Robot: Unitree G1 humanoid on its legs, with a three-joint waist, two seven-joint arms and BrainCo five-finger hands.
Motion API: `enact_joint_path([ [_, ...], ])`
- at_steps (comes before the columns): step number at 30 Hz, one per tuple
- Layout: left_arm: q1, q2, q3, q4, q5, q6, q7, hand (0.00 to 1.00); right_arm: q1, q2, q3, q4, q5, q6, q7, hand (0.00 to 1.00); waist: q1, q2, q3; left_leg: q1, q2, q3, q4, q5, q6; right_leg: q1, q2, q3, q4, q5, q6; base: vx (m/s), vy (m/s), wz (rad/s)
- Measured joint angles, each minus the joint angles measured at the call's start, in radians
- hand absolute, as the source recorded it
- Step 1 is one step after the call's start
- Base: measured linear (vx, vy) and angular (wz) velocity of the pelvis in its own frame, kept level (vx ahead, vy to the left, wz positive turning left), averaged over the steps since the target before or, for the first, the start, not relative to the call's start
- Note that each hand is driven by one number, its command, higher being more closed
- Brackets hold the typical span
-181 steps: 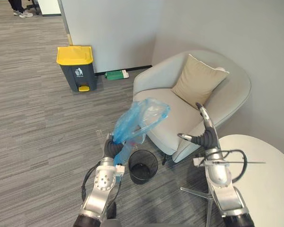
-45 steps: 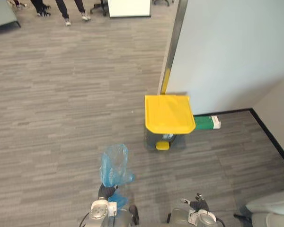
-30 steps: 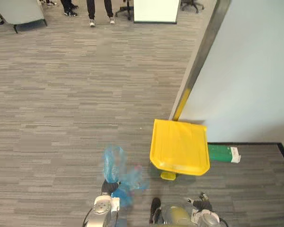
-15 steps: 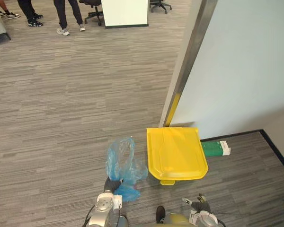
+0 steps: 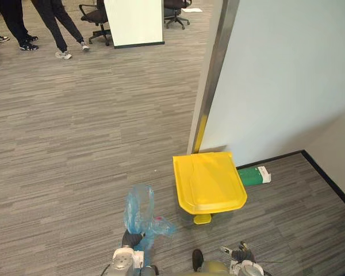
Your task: Gather rubbish on tea table into small bin, then transfer packed bag to large trash can.
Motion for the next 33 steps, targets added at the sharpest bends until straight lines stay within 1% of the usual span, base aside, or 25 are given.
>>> enact_joint_path([
  [5, 0.012, -0.01, 0.002, 0.0, 0.0, 0.0, 0.0, 1.0, 0.003, 0.001, 0.001, 0.0, 0.0, 0.0, 0.0, 0.0, 0.002, -0.006, -0.004, -0.001, 0.0, 0.008, -0.002, -0.002, 0.003, 0.001, 0.001, 0.017, -0.016, 0.004, 0.006, -0.03, 0.017, -0.08],
  [7, 0.012, -0.013, 0.009, 0.0, 0.0, 0.0, 0.0, 1.0, 0.003, 0.001, 0.001, 0.0, -0.001, 0.0, 0.0, 0.0, 0.004, -0.005, -0.004, 0.006, 0.002, 0.028, 0.006, -0.009, -0.004, 0.002, 0.004, 0.032, -0.014, 0.009, 0.01, 0.03, 0.032, -0.24],
  [8, 0.012, -0.017, 0.018, 0.0, 0.0, 0.0, 0.0, 1.0, 0.003, 0.001, 0.0, 0.0, -0.001, 0.0, 0.0, 0.0, 0.006, -0.005, -0.004, 0.011, 0.003, 0.038, 0.01, -0.015, -0.004, 0.002, 0.007, 0.043, -0.014, 0.017, 0.017, 0.04, 0.036, -0.32],
  [9, 0.012, -0.018, 0.022, 0.0, -0.001, 0.0, 0.001, 1.0, 0.003, 0.001, 0.0, 0.0, -0.001, 0.0, 0.0, 0.0, 0.007, -0.004, -0.004, 0.012, 0.005, 0.047, 0.022, -0.02, -0.003, 0.002, 0.009, 0.049, -0.014, 0.02, 0.017, 0.05, 0.041, -0.38],
  [10, 0.011, -0.021, 0.028, 0.0, -0.001, 0.0, 0.0, 1.0, 0.001, 0.001, 0.001, -0.001, -0.003, 0.001, -0.001, 0.0, 0.008, -0.002, -0.003, 0.006, 0.01, 0.063, 0.044, -0.029, 0.005, 0.001, 0.013, 0.064, -0.016, 0.036, 0.01, 0.06, 0.046, -0.33],
  [11, 0.01, -0.021, 0.03, 0.0, -0.001, 0.0, 0.001, 1.0, 0.0, 0.001, 0.002, -0.001, -0.005, 0.001, -0.001, 0.0, 0.009, -0.002, -0.003, 0.003, 0.012, 0.07, 0.052, -0.033, 0.006, 0.0, 0.016, 0.07, -0.016, 0.039, 0.013, 0.06, 0.052, -0.43],
  [12, 0.005, -0.022, 0.047, -0.002, -0.001, 0.0, 0.001, 1.0, -0.005, 0.002, 0.008, -0.008, -0.031, 0.001, -0.003, 0.0, 0.012, -0.002, -0.002, -0.024, 0.024, 0.09, 0.097, -0.057, 0.009, -0.008, 0.025, 0.084, -0.019, 0.048, 0.019, 0.05, 0.046, -0.32],
  [14, -0.006, -0.018, 0.057, -0.006, -0.001, 0.0, 0.008, 1.0, -0.006, 0.001, 0.011, -0.009, -0.04, 0.002, -0.004, 0.0, 0.009, -0.005, -0.001, -0.057, 0.037, 0.108, 0.141, -0.07, 0.02, -0.034, 0.027, 0.077, -0.016, 0.079, 0.036, -0.02, 0.031, -0.34],
  [15, -0.017, -0.02, 0.065, -0.026, -0.001, 0.0, 0.019, 1.0, -0.023, -0.004, 0.022, -0.01, -0.04, 0.002, -0.008, 0.0, 0.022, 0.01, 0.005, -0.097, 0.063, 0.123, 0.154, -0.064, 0.031, -0.061, 0.039, 0.049, -0.017, 0.113, 0.065, -0.11, 0.027, -0.34],
  [16, -0.027, -0.017, 0.067, -0.04, -0.001, -0.001, 0.019, 1.0, -0.043, -0.008, 0.026, -0.011, -0.04, 0.004, -0.014, 0.0, 0.027, 0.012, 0.013, -0.102, 0.072, 0.134, 0.149, -0.063, 0.032, -0.109, 0.025, -0.054, 0.139, 0.016, 0.032, -0.1, 0.019, -0.26],
  [17, -0.036, -0.012, 0.067, -0.046, -0.002, -0.001, 0.02, 1.0, -0.042, -0.008, 0.031, -0.011, -0.04, 0.004, -0.015, 0.0, 0.028, 0.008, 0.013, -0.096, 0.072, 0.136, 0.146, -0.06, 0.032, -0.12, 0.012, -0.098, 0.222, -0.039, 0.015, -0.03, 0.01, -0.03],
  [18, -0.032, 0.005, 0.067, -0.061, -0.002, -0.001, 0.021, 1.0, -0.038, -0.009, 0.038, -0.007, -0.04, 0.004, -0.017, 0.0, 0.031, 0.013, 0.016, -0.09, 0.071, 0.138, 0.143, -0.055, 0.032, -0.107, -0.022, -0.17, 0.365, -0.139, 0.013, 0.0, 0.0, 0.0],
  [19, -0.029, 0.011, 0.067, -0.065, -0.002, -0.001, 0.021, 1.0, -0.037, -0.008, 0.038, -0.007, -0.04, 0.004, -0.017, 0.0, 0.032, 0.011, 0.013, -0.09, 0.072, 0.139, 0.145, -0.055, 0.032, -0.097, -0.036, -0.191, 0.399, -0.161, 0.017, -0.02, -0.067, 0.05],
  [20, -0.026, 0.028, 0.069, -0.071, -0.004, -0.001, 0.021, 1.0, -0.037, -0.008, 0.041, 0.003, -0.04, 0.003, -0.017, 0.0, 0.036, 0.003, 0.006, -0.092, 0.07, 0.138, 0.15, -0.051, 0.029, -0.065, -0.079, -0.229, 0.48, -0.217, 0.024, -0.02, -0.122, 0.03],
  [21, -0.022, 0.043, 0.068, -0.072, -0.012, -0.001, 0.021, 1.0, -0.04, -0.008, 0.049, 0.015, -0.041, 0.003, -0.017, 0.0, 0.038, -0.011, -0.002, -0.096, 0.069, 0.138, 0.17, -0.047, 0.023, -0.031, -0.118, -0.239, 0.506, -0.245, 0.033, 0.02, -0.154, -0.01],
  [22, -0.021, 0.046, 0.068, -0.071, -0.013, -0.001, 0.021, 1.0, -0.045, -0.008, 0.05, 0.02, -0.041, 0.002, -0.017, 0.0, 0.04, -0.013, 0.0, -0.1, 0.068, 0.138, 0.178, -0.046, 0.021, -0.025, -0.126, -0.236, 0.488, -0.247, 0.037, 0.01, -0.2, -0.16],
  [23, -0.021, 0.049, 0.069, -0.07, -0.021, 0.001, 0.022, 1.0, -0.065, -0.014, 0.056, 0.034, -0.041, 0.002, -0.017, 0.0, 0.05, -0.029, -0.01, -0.13, 0.071, 0.135, 0.2, -0.033, 0.005, 0.002, -0.103, -0.222, 0.387, -0.265, 0.048, -0.07, -0.234, -0.39],
  [24, -0.023, 0.039, 0.067, -0.071, -0.029, -0.001, 0.022, 1.0, -0.079, -0.036, 0.059, 0.034, -0.041, 0.001, -0.02, 0.0, 0.063, -0.009, -0.014, -0.158, 0.083, 0.133, 0.198, -0.021, -0.009, 0.029, -0.072, -0.224, 0.263, -0.259, 0.036, -0.08, -0.19, -0.4],
  [25, -0.024, 0.034, 0.067, -0.07, -0.032, -0.001, 0.021, 1.0, -0.086, -0.043, 0.06, 0.034, -0.041, 0.0, -0.021, 0.0, 0.063, 0.0, -0.014, -0.169, 0.088, 0.131, 0.199, -0.019, -0.012, 0.045, -0.061, -0.225, 0.222, -0.252, 0.021, -0.13, -0.197, -0.21],
  [26, -0.029, 0.007, 0.064, -0.066, -0.04, -0.001, 0.02, 1.0, -0.115, -0.066, 0.058, 0.034, -0.041, 0.0, -0.023, 0.0, 0.055, 0.044, 0.007, -0.191, 0.112, 0.106, 0.199, -0.008, -0.022, 0.073, -0.027, -0.239, 0.131, -0.203, -0.019, -0.14, -0.136, -0.01],
  [27, -0.037, -0.004, 0.052, -0.067, -0.045, -0.001, 0.02, 1.0, -0.12, -0.086, 0.054, 0.034, -0.04, 0.001, -0.029, 0.0, 0.053, 0.054, 0.011, -0.202, 0.122, 0.102, 0.193, 0.017, -0.026, 0.074, -0.012, -0.24, 0.095, -0.175, -0.032, -0.16, -0.154, -0.01],
  [30, -0.03, -0.006, 0.038, -0.066, -0.061, -0.001, 0.019, 1.0, -0.11, -0.086, 0.044, 0.034, -0.039, 0.002, -0.037, 0.0, 0.052, 0.055, 0.014, -0.188, 0.123, 0.082, 0.149, 0.068, -0.04, 0.07, 0.0, -0.239, 0.087, -0.159, -0.051, -0.13, -0.101, -0.04],
  [33, -0.025, -0.01, 0.036, -0.066, -0.061, -0.001, 0.016, 1.0, -0.101, -0.086, 0.036, 0.034, -0.039, 0.002, -0.037, 0.0, 0.051, 0.059, 0.017, -0.156, 0.122, 0.082, 0.095, 0.089, -0.041, 0.067, 0.003, -0.235, 0.075, -0.15, -0.06, -0.14, -0.031, -0.11],
])
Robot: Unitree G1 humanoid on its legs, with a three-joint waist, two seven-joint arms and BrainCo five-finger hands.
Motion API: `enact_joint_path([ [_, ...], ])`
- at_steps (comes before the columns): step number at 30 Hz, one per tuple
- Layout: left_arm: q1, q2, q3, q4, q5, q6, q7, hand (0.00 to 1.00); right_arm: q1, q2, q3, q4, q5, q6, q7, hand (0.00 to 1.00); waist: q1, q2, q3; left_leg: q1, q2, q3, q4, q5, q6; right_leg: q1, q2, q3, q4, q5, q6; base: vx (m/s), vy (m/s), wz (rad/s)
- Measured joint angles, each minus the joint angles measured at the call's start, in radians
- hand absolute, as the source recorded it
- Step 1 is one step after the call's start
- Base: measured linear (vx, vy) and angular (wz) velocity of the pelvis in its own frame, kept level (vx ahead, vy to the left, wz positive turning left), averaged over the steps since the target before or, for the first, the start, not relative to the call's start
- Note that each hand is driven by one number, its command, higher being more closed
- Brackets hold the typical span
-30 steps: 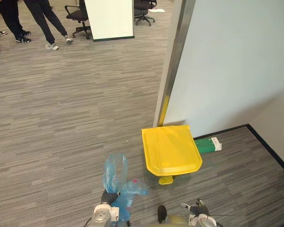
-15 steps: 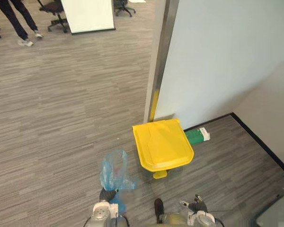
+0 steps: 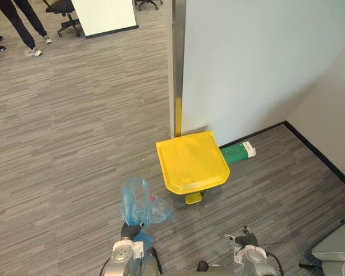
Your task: Gather rubbish on tea table into small bin, then transfer packed bag to large trash can.
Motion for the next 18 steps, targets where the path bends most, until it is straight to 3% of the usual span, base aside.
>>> enact_joint_path([
  [6, 0.008, -0.002, -0.008, 0.001, 0.0, 0.0, -0.001, 1.0, 0.023, 0.012, -0.022, 0.0, 0.0, 0.001, 0.002, 0.0, -0.011, 0.015, -0.002, 0.03, -0.041, 0.007, -0.13, 0.015, 0.012, -0.03, -0.015, 0.032, -0.032, 0.025, 0.026, -0.09, 0.06, -0.15],
  [16, 0.011, 0.006, -0.019, 0.05, 0.002, 0.001, -0.001, 1.0, 0.042, 0.047, -0.032, 0.0, 0.0, 0.007, 0.002, 0.0, -0.015, 0.002, -0.002, 0.046, -0.068, 0.002, -0.127, 0.008, 0.025, 0.006, -0.035, 0.03, -0.069, 0.038, 0.047, 0.08, 0.032, 0.01],
  [17, 0.011, 0.009, -0.019, 0.05, 0.002, 0.001, -0.001, 1.0, 0.038, 0.047, -0.04, 0.0, -0.001, 0.007, 0.002, 0.0, -0.013, -0.002, -0.001, 0.046, -0.077, -0.001, -0.114, -0.02, 0.038, -0.003, -0.049, 0.026, -0.03, 0.003, 0.065, 0.17, 0.059, 0.08],
  [18, 0.013, 0.011, -0.02, 0.05, 0.002, 0.002, -0.001, 1.0, 0.033, 0.046, -0.04, 0.0, -0.001, 0.007, 0.002, 0.0, -0.015, -0.012, 0.006, 0.048, -0.097, -0.016, -0.082, -0.063, 0.046, -0.016, -0.077, 0.023, 0.056, -0.047, 0.111, 0.17, 0.057, 0.1],
])
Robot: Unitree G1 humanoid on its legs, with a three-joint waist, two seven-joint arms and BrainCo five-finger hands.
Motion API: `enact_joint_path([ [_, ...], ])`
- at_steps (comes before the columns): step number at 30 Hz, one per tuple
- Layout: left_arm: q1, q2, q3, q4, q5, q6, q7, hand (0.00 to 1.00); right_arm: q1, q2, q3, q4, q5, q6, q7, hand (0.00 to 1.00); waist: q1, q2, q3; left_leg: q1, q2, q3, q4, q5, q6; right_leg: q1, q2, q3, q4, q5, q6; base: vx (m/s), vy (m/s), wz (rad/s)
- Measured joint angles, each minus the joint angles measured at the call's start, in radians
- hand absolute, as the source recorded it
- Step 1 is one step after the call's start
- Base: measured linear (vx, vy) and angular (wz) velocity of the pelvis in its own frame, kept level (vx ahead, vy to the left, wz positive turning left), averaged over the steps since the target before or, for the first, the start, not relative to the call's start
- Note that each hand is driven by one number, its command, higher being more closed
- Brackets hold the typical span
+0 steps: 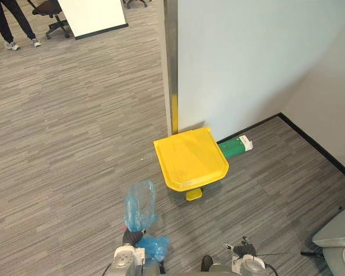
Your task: Gather rubbish on tea table into small bin, then transfer packed bag to large trash can.
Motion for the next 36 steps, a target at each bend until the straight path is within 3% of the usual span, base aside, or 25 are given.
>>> enact_joint_path([
  [2, 0.0, 0.001, 0.0, -0.001, 0.0, 0.0, 0.001, 1.0, 0.011, -0.016, 0.0, 0.0, 0.0, 0.0, 0.001, 0.0, -0.007, -0.001, 0.002, 0.002, -0.012, -0.023, 0.034, -0.033, 0.016, -0.067, -0.027, 0.009, 0.185, -0.025, 0.031, 0.16, 0.093, 0.06],
  [3, -0.001, 0.02, -0.002, -0.005, 0.0, 0.0, 0.001, 1.0, 0.005, -0.021, 0.001, -0.001, 0.0, 0.001, 0.005, 0.0, -0.015, -0.01, 0.01, 0.033, -0.026, -0.024, 0.068, -0.069, 0.026, -0.191, -0.081, 0.01, 0.492, 0.01, 0.019, 0.14, 0.127, 0.03],
  [4, -0.001, 0.027, -0.001, -0.005, 0.0, 0.0, 0.001, 1.0, 0.0, -0.021, 0.001, -0.001, 0.0, 0.0, 0.005, 0.0, -0.018, -0.018, 0.018, 0.051, -0.031, -0.023, 0.077, -0.079, 0.031, -0.219, -0.099, 0.008, 0.569, 0.041, 0.016, 0.2, 0.148, 0.03],
  [5, 0.002, 0.035, -0.001, -0.006, 0.001, 0.0, 0.003, 1.0, -0.01, -0.019, -0.003, -0.006, 0.001, -0.003, 0.007, 0.0, -0.03, -0.025, 0.03, 0.081, -0.031, -0.024, 0.089, -0.098, 0.039, -0.258, -0.124, 0.006, 0.682, 0.124, 0.02, 0.19, 0.112, -0.04],
  [6, 0.011, 0.047, -0.001, -0.006, 0.005, 0.001, 0.003, 1.0, -0.022, -0.023, 0.001, -0.002, 0.0, -0.005, 0.007, 0.0, -0.038, -0.017, 0.046, 0.117, -0.016, -0.019, 0.117, -0.13, 0.042, -0.307, -0.136, 0.0, 0.802, 0.158, 0.01, 0.24, 0.124, -0.09],
  [7, 0.007, 0.063, 0.002, -0.006, 0.008, 0.001, 0.004, 1.0, -0.033, -0.02, 0.003, -0.003, 0.001, -0.006, 0.009, 0.0, -0.038, -0.027, 0.052, 0.14, -0.007, -0.02, 0.137, -0.168, 0.048, -0.36, -0.138, -0.03, 0.856, 0.084, -0.017, 0.18, 0.097, -0.09],
  [9, -0.002, 0.075, 0.001, -0.005, 0.012, 0.001, 0.004, 1.0, -0.053, -0.019, 0.0, -0.005, 0.001, -0.009, 0.008, 0.0, -0.044, -0.031, 0.057, 0.159, -0.001, -0.016, 0.153, -0.196, 0.044, -0.419, -0.135, -0.091, 0.792, 0.041, -0.026, 0.23, 0.065, 0.07],
  [10, -0.017, 0.08, 0.0, -0.005, 0.013, 0.001, 0.004, 1.0, -0.062, -0.023, -0.002, -0.005, 0.001, -0.01, 0.004, 0.0, -0.049, -0.032, 0.064, 0.169, 0.0, -0.014, 0.167, -0.217, 0.042, -0.436, -0.122, -0.144, 0.62, 0.042, -0.024, 0.28, 0.041, 0.16],
  [11, -0.024, 0.082, 0.0, -0.004, 0.014, 0.001, 0.004, 1.0, -0.067, -0.024, -0.002, -0.004, 0.001, -0.009, 0.003, 0.0, -0.048, -0.032, 0.073, 0.178, 0.0, -0.013, 0.172, -0.221, 0.041, -0.432, -0.112, -0.16, 0.552, 0.05, -0.019, 0.33, 0.005, 0.1],
  [12, -0.042, 0.082, 0.003, -0.005, 0.019, 0.0, 0.004, 1.0, -0.081, -0.023, 0.0, 0.002, 0.001, -0.001, 0.003, 0.0, -0.047, -0.042, 0.1, 0.208, -0.004, -0.006, 0.186, -0.233, 0.031, -0.392, -0.065, -0.189, 0.278, 0.111, -0.006, 0.4, -0.04, 0.08],
  [13, -0.047, 0.093, 0.005, -0.007, 0.02, -0.002, 0.004, 1.0, -0.08, -0.014, 0.001, 0.009, 0.0, 0.003, 0.003, 0.0, -0.044, -0.068, 0.116, 0.231, -0.031, -0.007, 0.189, -0.24, 0.019, -0.351, -0.036, -0.191, 0.038, 0.167, 0.004, 0.42, -0.061, 0.12],
  [14, -0.049, 0.093, 0.007, -0.007, 0.021, -0.002, 0.004, 1.0, -0.077, -0.014, 0.0, 0.01, 0.0, 0.006, 0.002, 0.0, -0.045, -0.078, 0.121, 0.242, -0.041, -0.012, 0.197, -0.253, 0.009, -0.34, -0.031, -0.187, -0.011, 0.169, -0.002, 0.45, -0.089, 0.06],
  [15, -0.053, 0.08, 0.022, -0.007, 0.021, -0.001, 0.004, 1.0, -0.07, -0.028, -0.004, 0.014, 0.0, 0.01, -0.001, 0.0, -0.043, -0.075, 0.13, 0.249, -0.038, -0.022, 0.227, -0.292, -0.005, -0.316, -0.012, -0.177, -0.042, 0.184, -0.059, 0.48, -0.071, -0.34],
  [16, -0.061, 0.066, 0.024, -0.006, 0.021, -0.001, 0.003, 1.0, -0.096, -0.035, -0.014, 0.019, 0.0, 0.012, -0.003, 0.0, -0.032, -0.045, 0.151, 0.221, -0.016, -0.054, 0.296, -0.31, 0.003, -0.33, 0.014, -0.145, -0.003, 0.169, -0.058, 0.39, -0.051, -0.41],
  [19, -0.082, 0.056, 0.022, 0.008, 0.022, -0.002, 0.003, 1.0, -0.088, -0.022, -0.063, 0.008, 0.002, 0.013, -0.003, 0.0, -0.035, -0.041, 0.175, 0.21, -0.012, -0.127, 0.396, -0.309, 0.008, -0.354, 0.028, -0.075, 0.134, 0.102, -0.074, 0.26, -0.058, -0.05],
  [20, -0.102, 0.046, 0.022, 0.009, 0.038, -0.003, 0.002, 1.0, -0.053, -0.017, -0.088, -0.02, 0.002, 0.012, -0.003, 0.0, -0.037, -0.028, 0.169, 0.18, 0.026, -0.155, 0.493, -0.328, 0.011, -0.367, 0.033, -0.094, 0.227, 0.041, -0.051, 0.24, -0.061, 0.38],
  [23, -0.138, 0.038, 0.023, 0.01, 0.041, -0.003, 0.002, 1.0, -0.024, 0.001, -0.121, -0.069, 0.002, 0.015, -0.005, 0.0, -0.029, -0.026, 0.174, 0.132, 0.085, -0.158, 0.579, -0.364, -0.007, -0.385, 0.046, -0.144, 0.276, 0.031, -0.071, 0.12, -0.036, 0.29],
  [30, -0.162, 0.007, 0.033, -0.028, 0.041, -0.002, 0.002, 1.0, 0.001, 0.037, -0.159, -0.134, 0.052, 0.015, -0.004, 0.0, -0.025, -0.016, 0.18, 0.094, 0.121, -0.158, 0.57, -0.375, -0.008, -0.404, 0.041, -0.192, 0.273, 0.024, -0.083, -0.01, -0.048, 0.18],
  [31, -0.162, 0.006, 0.033, -0.035, 0.041, -0.002, 0.002, 1.0, 0.003, 0.037, -0.159, -0.139, 0.052, 0.016, -0.004, 0.0, -0.025, -0.013, 0.179, 0.091, 0.125, -0.161, 0.56, -0.378, -0.003, -0.403, 0.041, -0.199, 0.268, 0.025, -0.085, -0.1, -0.099, 0.55],
  [33, -0.165, 0.01, 0.033, -0.074, 0.04, -0.005, 0.002, 1.0, -0.002, 0.039, -0.135, -0.168, 0.08, 0.009, 0.009, 0.0, -0.025, -0.004, 0.177, 0.087, 0.135, -0.205, 0.456, -0.409, 0.045, -0.423, 0.036, -0.242, 0.255, 0.029, -0.091, -0.14, -0.145, 0.62],
  [35, -0.166, 0.01, 0.032, -0.077, 0.039, -0.005, 0.001, 1.0, -0.016, 0.03, -0.101, -0.181, 0.088, 0.008, 0.016, 0.0, -0.022, 0.008, 0.169, 0.086, 0.149, -0.239, 0.385, -0.46, 0.024, -0.451, 0.039, -0.261, 0.261, 0.029, -0.091, -0.12, -0.14, 0.38],
  [36, -0.168, 0.015, 0.03, -0.077, 0.039, -0.004, 0.001, 1.0, -0.04, 0.019, -0.046, -0.188, 0.088, 0.008, 0.02, 0.0, 0.0, 0.009, 0.171, 0.076, 0.153, -0.241, 0.367, -0.455, -0.003, -0.478, 0.038, -0.257, 0.28, 0.025, -0.091, -0.14, -0.248, 0.27],
])
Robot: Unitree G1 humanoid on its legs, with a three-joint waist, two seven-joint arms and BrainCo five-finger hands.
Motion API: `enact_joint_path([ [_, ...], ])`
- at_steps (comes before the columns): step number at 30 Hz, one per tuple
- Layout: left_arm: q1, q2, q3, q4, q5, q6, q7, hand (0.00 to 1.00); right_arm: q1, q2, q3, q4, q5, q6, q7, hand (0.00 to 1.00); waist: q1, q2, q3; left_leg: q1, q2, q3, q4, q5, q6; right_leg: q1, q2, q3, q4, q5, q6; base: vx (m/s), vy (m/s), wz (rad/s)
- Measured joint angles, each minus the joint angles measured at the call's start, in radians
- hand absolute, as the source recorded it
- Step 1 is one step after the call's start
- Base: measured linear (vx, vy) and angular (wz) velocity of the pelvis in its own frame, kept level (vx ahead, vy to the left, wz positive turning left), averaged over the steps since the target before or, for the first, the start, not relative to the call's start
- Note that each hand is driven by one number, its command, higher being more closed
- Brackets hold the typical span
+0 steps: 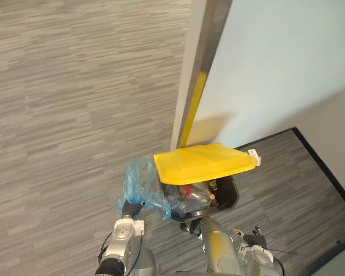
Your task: Gather rubbish on tea table into small bin, then transfer packed bag to large trash can.
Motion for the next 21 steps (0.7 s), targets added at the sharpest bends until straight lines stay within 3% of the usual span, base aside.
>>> enact_joint_path([
  [2, -0.001, 0.009, -0.007, -0.008, -0.001, 0.0, -0.001, 1.0, -0.05, -0.013, 0.084, -0.014, 0.0, 0.002, 0.01, 0.0, 0.008, 0.008, 0.0, -0.021, 0.007, -0.022, -0.006, 0.0, 0.0, -0.033, 0.0, 0.014, 0.04, -0.016, -0.011, -0.06, -0.196, 0.24],
  [4, -0.011, 0.032, -0.011, -0.046, -0.002, -0.001, -0.002, 1.0, -0.165, -0.031, 0.16, -0.016, 0.001, -0.006, 0.02, 0.0, 0.011, 0.015, -0.001, -0.068, 0.02, -0.068, -0.017, 0.018, -0.011, -0.067, 0.003, -0.01, 0.044, -0.04, 0.01, -0.02, -0.234, 0.44],
  [7, -0.017, 0.041, -0.023, -0.108, -0.017, -0.009, 0.0, 1.0, -0.31, -0.061, 0.198, -0.015, 0.005, -0.021, 0.015, 0.0, 0.017, 0.01, 0.002, -0.15, 0.003, -0.108, 0.044, 0.049, -0.019, -0.079, 0.006, -0.054, -0.011, -0.053, 0.004, -0.05, -0.221, 0.37],
  [8, -0.015, 0.041, -0.031, -0.134, -0.025, -0.019, -0.001, 1.0, -0.363, -0.075, 0.212, -0.016, 0.017, -0.032, 0.013, 0.0, 0.019, 0.003, 0.004, -0.204, -0.043, -0.106, 0.138, 0.04, -0.01, -0.077, 0.008, -0.065, -0.057, -0.045, 0.03, -0.16, -0.232, 0.11],
  [9, -0.008, 0.031, -0.039, -0.156, -0.038, -0.038, -0.001, 1.0, -0.436, -0.11, 0.222, -0.014, 0.037, -0.037, 0.008, 0.0, 0.037, 0.036, 0.009, -0.246, -0.045, -0.08, 0.149, 0.032, 0.05, -0.103, -0.001, -0.083, 0.04, -0.1, 0.113, -0.16, -0.203, 0.01],
  [10, -0.01, 0.029, -0.039, -0.176, -0.042, -0.043, -0.001, 1.0, -0.459, -0.123, 0.222, -0.013, 0.04, -0.038, 0.004, 0.0, 0.037, 0.041, 0.013, -0.242, -0.035, -0.077, 0.126, 0.018, 0.048, -0.146, 0.0, 0.006, 0.189, -0.081, -0.006, -0.13, -0.118, 0.31],
  [11, -0.007, 0.048, -0.036, -0.199, -0.054, -0.052, -0.001, 1.0, -0.488, -0.135, 0.223, -0.002, 0.043, -0.036, -0.01, 0.0, 0.031, -0.034, 0.03, -0.238, -0.08, -0.066, 0.136, 0.023, -0.007, -0.121, -0.044, 0.21, 0.22, -0.091, 0.007, -0.1, -0.131, 0.26],
  [12, 0.0, 0.045, -0.035, -0.209, -0.07, -0.057, 0.002, 1.0, -0.568, -0.172, 0.233, 0.054, 0.046, -0.029, -0.016, 0.0, 0.05, -0.013, 0.039, -0.26, -0.053, -0.089, 0.165, 0.029, -0.041, -0.11, -0.039, 0.119, 0.155, -0.049, -0.003, -0.09, -0.126, 0.14],
  [14, 0.003, 0.06, -0.042, -0.209, -0.08, -0.057, 0.0, 1.0, -0.636, -0.199, 0.253, 0.078, 0.051, -0.027, -0.019, 0.0, 0.066, -0.012, 0.04, -0.289, -0.04, -0.097, 0.15, 0.052, -0.037, -0.102, -0.016, 0.076, 0.077, 0.013, -0.023, -0.08, -0.093, -0.28],
  [15, 0.001, 0.066, -0.058, -0.21, -0.081, -0.057, 0.0, 1.0, -0.682, -0.225, 0.255, 0.081, 0.052, -0.023, -0.021, 0.0, 0.064, -0.013, 0.043, -0.296, -0.033, -0.097, 0.126, 0.069, -0.07, -0.1, -0.015, 0.061, 0.049, 0.056, -0.02, -0.1, -0.086, -0.01],
  [21, 0.009, 0.076, -0.121, -0.291, -0.098, -0.087, 0.001, 1.0, -0.881, -0.326, 0.303, 0.116, 0.09, -0.009, -0.033, 0.0, 0.067, -0.013, 0.047, -0.29, -0.025, -0.1, 0.054, 0.129, -0.107, -0.055, 0.01, 0.041, -0.09, 0.155, -0.049, -0.07, -0.045, 0.07],
])
